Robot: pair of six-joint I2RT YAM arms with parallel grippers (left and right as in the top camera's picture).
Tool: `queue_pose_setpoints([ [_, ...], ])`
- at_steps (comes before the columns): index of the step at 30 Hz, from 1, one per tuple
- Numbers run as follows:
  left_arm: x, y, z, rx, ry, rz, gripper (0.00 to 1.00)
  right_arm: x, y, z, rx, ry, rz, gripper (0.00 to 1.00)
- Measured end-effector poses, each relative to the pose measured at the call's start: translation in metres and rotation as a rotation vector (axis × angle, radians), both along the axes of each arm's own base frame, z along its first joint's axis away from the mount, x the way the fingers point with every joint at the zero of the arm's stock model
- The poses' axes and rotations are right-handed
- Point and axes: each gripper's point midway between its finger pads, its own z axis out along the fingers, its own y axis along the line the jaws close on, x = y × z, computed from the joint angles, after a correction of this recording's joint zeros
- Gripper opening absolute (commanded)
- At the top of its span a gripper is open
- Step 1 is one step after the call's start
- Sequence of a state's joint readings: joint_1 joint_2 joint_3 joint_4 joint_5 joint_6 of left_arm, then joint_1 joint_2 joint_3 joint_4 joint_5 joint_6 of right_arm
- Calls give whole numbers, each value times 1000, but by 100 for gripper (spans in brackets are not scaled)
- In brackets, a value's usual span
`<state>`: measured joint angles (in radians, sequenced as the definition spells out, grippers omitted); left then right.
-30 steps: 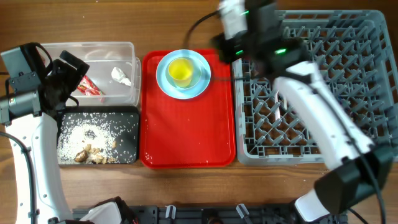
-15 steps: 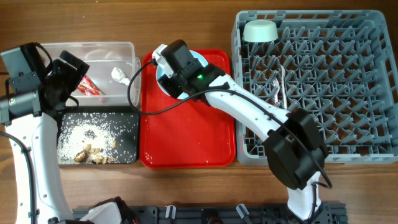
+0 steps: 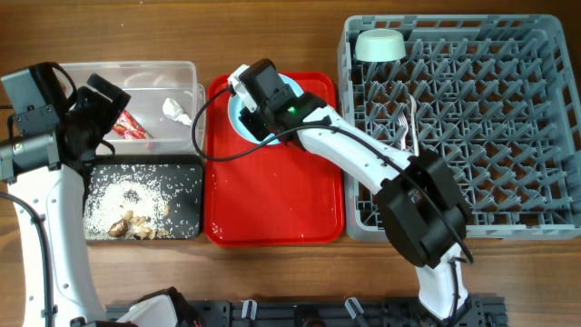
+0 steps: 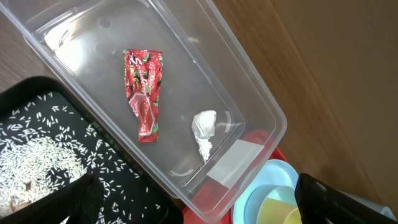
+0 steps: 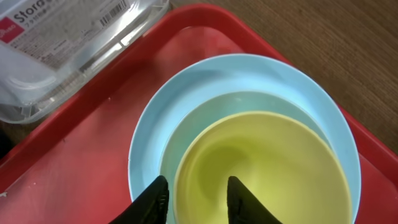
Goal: Sort waste into correct bins and load items into the dishwasher rack
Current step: 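Reach the right gripper to the yellow cup on the blue plate, then grasp the yellow cup and lift it toward the dish rack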
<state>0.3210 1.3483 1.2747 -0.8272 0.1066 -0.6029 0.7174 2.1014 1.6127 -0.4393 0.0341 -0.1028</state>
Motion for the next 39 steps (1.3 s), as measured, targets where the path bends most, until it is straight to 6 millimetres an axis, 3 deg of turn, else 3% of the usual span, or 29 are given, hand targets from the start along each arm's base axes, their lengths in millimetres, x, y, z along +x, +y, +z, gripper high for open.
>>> queue_pose_setpoints([
  [6, 0, 0, 0, 0, 0, 0, 100, -5, -4, -5, -24, 23, 3, 25],
  [11, 0, 0, 0, 0, 0, 0, 100, -4, -5, -5, -33, 13, 14, 4],
  [18, 0, 0, 0, 0, 0, 0, 100, -3, -5, 1, -32, -1, 14, 4],
  [21, 0, 0, 0, 0, 0, 0, 100, -4, -7, 32, 5, -37, 7, 4],
  [24, 0, 0, 0, 0, 0, 0, 100, -10, -11, 100, 115, -98, 1, 4],
  [25, 0, 0, 0, 0, 0, 0, 100, -16, -20, 136, 179, -125, 5, 4],
  [26, 0, 0, 0, 0, 0, 0, 100, -21, -27, 154, 219, -118, 8, 4],
  [28, 0, 0, 0, 0, 0, 0, 100, -26, -48, 181, 292, -97, 10, 4],
  [30, 0, 0, 0, 0, 0, 0, 100, -21, -79, 196, 346, -66, -18, 4],
  [32, 0, 0, 0, 0, 0, 0, 100, -16, -122, 184, 389, 64, -66, 4],
  [39, 0, 0, 0, 0, 0, 0, 100, -10, -188, 150, 646, 361, -23, 4],
])
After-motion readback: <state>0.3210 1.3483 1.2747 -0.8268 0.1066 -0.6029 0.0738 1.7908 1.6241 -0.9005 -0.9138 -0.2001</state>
